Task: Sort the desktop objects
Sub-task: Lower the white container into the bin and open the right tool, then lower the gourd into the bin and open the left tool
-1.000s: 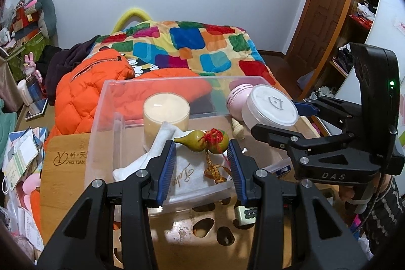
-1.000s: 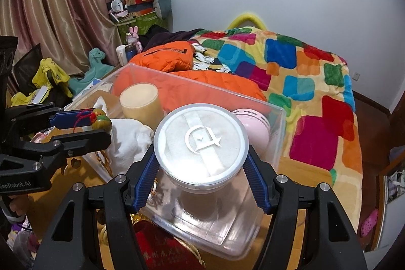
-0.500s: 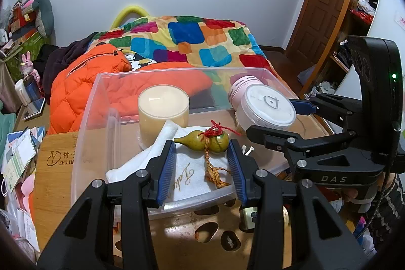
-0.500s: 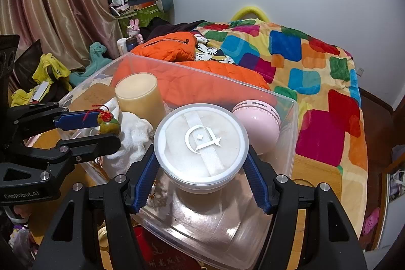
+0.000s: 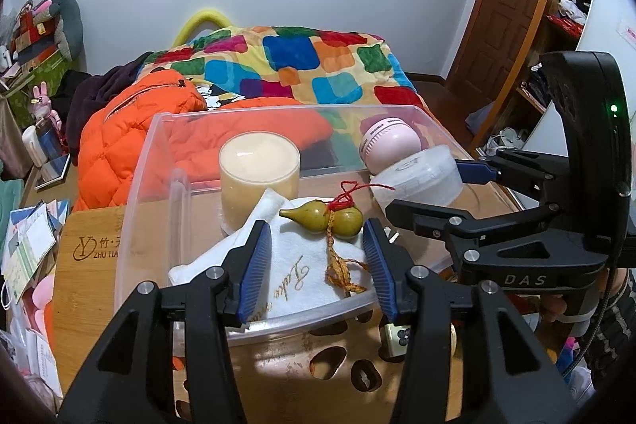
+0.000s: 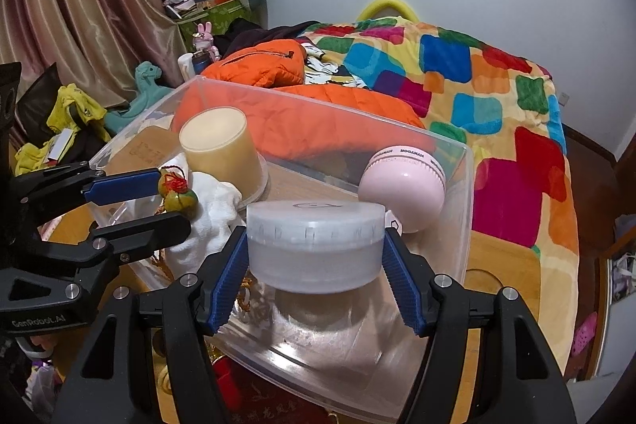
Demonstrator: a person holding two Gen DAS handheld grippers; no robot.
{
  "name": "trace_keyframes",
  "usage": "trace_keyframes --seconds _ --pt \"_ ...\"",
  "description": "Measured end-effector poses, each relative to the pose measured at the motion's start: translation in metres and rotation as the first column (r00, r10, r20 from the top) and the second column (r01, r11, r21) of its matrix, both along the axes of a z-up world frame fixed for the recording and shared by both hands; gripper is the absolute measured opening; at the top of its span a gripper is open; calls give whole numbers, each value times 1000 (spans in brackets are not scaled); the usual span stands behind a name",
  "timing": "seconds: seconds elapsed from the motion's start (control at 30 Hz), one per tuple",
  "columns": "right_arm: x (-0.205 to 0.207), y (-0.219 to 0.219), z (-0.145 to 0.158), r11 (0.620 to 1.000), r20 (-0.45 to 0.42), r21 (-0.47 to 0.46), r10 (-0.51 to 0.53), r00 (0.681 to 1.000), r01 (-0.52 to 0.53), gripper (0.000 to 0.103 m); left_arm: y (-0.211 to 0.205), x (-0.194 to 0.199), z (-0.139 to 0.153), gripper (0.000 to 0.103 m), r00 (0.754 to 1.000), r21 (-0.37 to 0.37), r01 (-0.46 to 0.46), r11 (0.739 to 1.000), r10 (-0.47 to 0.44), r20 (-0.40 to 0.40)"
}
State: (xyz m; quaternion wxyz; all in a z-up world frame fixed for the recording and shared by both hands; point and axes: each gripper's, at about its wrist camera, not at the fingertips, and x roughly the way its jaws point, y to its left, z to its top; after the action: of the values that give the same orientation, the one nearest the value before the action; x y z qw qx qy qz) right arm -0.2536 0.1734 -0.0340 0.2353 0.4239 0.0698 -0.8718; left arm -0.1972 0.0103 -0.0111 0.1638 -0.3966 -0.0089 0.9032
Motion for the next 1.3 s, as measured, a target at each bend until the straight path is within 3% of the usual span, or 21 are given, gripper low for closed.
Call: trace_keyframes --seconds 0.2,0.27,0.67,0.77,0.83,1.3 --pt "5 -2 0 1000 20 9 2 1000 -2 64 0 5 0 51 1000 -2 23 1000 -23 2" --pt "6 -3 0 1000 21 9 4 1000 -4 66 -1 6 0 63 1000 -19 4 1000 -4 -1" --pt "16 -2 4 1000 11 8 -10 1000 10 67 -1 15 3 66 1000 -11 9 1000 -9 2" --pt "23 -2 12 1000 -25 21 -12 1000 13 68 -1 16 5 71 1000 -17 10 1000 -10 3" --pt "29 -1 21 999 -66 35 -23 998 25 73 0 21 8 87 1000 -48 -15 999 14 -15" --pt "75 15 52 996 -193 61 -56 979 69 84 -19 46 26 96 993 -35 -109 993 107 -52"
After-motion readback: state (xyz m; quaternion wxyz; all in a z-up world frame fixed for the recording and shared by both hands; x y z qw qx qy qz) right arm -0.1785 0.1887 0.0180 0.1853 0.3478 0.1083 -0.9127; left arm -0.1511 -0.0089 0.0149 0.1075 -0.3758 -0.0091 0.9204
